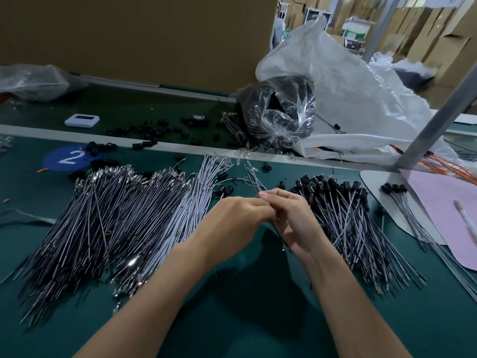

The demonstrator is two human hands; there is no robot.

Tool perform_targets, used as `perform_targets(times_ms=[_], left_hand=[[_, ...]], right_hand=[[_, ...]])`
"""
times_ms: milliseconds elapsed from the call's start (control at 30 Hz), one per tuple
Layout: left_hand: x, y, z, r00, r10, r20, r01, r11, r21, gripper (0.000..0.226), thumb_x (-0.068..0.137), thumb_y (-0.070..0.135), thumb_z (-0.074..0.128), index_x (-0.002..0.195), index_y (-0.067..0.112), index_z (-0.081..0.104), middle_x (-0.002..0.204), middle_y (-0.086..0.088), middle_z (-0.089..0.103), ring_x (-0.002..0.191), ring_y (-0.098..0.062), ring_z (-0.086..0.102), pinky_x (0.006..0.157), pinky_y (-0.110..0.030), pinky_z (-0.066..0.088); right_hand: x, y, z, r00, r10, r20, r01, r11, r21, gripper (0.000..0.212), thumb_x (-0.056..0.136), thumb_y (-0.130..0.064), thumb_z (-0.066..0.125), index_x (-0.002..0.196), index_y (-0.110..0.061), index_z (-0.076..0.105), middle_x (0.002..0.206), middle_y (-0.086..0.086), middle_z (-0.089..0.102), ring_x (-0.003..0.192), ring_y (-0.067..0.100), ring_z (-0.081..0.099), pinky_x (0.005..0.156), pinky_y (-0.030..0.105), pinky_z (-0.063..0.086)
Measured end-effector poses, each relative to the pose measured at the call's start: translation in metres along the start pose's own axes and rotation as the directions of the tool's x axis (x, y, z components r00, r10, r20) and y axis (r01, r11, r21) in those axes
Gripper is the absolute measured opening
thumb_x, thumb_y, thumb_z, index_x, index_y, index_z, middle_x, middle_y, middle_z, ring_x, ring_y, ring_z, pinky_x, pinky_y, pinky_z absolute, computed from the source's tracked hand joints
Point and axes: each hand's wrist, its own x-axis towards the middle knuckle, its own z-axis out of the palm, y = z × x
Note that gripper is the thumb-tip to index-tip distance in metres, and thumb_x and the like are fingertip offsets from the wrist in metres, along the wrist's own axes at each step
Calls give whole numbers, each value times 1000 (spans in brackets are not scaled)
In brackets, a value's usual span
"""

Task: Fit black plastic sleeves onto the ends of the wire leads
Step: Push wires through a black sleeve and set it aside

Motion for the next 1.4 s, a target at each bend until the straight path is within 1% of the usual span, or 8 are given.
perform_targets(times_ms=[267,433,600,867,1000,1133,1233,1400], left_hand=[[0,4,-11,991,-118,-65,101,971,-216,27,81,-7,67,94,14,78,95,0,77,81,-20,73,71,-31,59],[24,-64,-54,774,-510,-376,551,834,3,32,88,-4,60,101,21,75,93,1,75,76,-18,69,69,-34,60],[43,-151,-67,664,-747,-42,693,593,410,53,87,-10,52,133,15,59,136,-19,55,115,-36,57,96,-43,50],[33,-176,-66,641,-767,-25,744,613,266,20,87,2,67,105,7,75,112,-16,70,100,-32,64,97,-43,51],[36,-142,-62,607,-781,-150,765,625,-158,20,88,11,70,108,11,72,103,-1,70,91,-16,63,87,-29,52],[29,-88,-48,514,-852,103,467,176,-867,21,91,-1,60,103,12,71,101,-9,70,80,-14,72,70,-19,57],[17,-60,-26,517,-834,193,322,-19,-947,23,91,-8,53,98,5,71,102,-14,70,84,-17,72,71,-20,58],[13,-47,-12,512,-847,141,196,-44,-980,23,94,-7,51,97,4,70,95,-11,69,82,-16,70,75,-21,58]], right_hand=[[1,4,-4,972,-176,-155,169,984,-55,14,94,-7,58,82,-4,66,67,2,68,58,10,62,54,20,51],[8,15,-6,827,-496,-264,339,815,-470,12,92,-9,64,83,-17,65,72,1,70,55,7,57,53,23,46],[7,25,0,804,-581,-128,378,665,-644,11,90,-10,68,82,-18,69,69,-9,66,60,4,58,60,22,50],[6,22,0,803,-588,-99,398,653,-644,12,90,-8,67,82,-16,68,68,-9,64,57,3,55,57,15,45],[5,20,-2,794,-597,-112,404,656,-638,11,90,-11,68,81,-17,68,66,-9,63,57,3,53,55,19,46],[4,19,-1,785,-608,-117,427,668,-609,9,89,-15,70,81,-18,70,67,-8,65,59,3,55,56,19,47],[4,20,0,790,-603,-111,433,676,-596,7,88,-16,71,81,-17,72,67,-9,66,59,3,56,57,18,46],[4,19,-2,796,-601,-80,433,656,-618,9,87,-15,72,80,-21,72,66,-9,68,58,2,58,57,15,45]])
